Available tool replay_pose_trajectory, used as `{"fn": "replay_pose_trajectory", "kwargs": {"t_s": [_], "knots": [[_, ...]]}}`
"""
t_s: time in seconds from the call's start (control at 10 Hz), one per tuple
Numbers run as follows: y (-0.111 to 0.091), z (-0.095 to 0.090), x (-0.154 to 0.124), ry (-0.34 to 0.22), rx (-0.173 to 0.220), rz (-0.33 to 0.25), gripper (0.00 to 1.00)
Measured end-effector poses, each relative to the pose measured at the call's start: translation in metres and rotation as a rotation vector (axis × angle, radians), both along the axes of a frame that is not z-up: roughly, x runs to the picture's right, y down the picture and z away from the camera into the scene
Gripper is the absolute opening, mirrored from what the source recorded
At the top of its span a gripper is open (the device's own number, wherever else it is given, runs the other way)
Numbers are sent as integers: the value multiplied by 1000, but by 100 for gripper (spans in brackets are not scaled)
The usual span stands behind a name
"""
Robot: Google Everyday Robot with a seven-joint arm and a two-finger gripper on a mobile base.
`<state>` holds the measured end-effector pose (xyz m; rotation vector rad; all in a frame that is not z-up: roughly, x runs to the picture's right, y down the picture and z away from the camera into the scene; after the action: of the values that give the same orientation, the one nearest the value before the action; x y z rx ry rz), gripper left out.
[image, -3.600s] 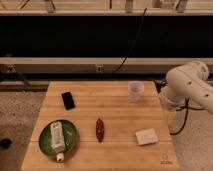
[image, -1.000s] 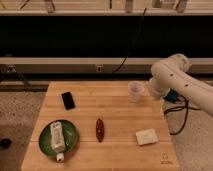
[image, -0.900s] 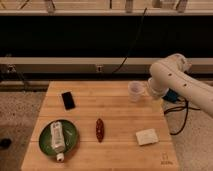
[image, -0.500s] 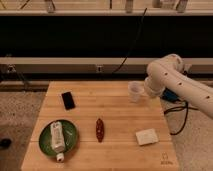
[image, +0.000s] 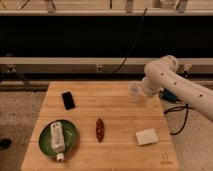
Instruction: Pick up the ceramic cup
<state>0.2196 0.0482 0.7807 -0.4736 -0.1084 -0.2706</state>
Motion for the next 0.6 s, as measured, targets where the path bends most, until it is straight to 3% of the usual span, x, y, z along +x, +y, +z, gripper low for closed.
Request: {"fn": "replay_pose_trajectory", "kwargs": {"t_s": [0.6], "knots": [[-3, 32, -8, -37, -5, -22, 80]]}}
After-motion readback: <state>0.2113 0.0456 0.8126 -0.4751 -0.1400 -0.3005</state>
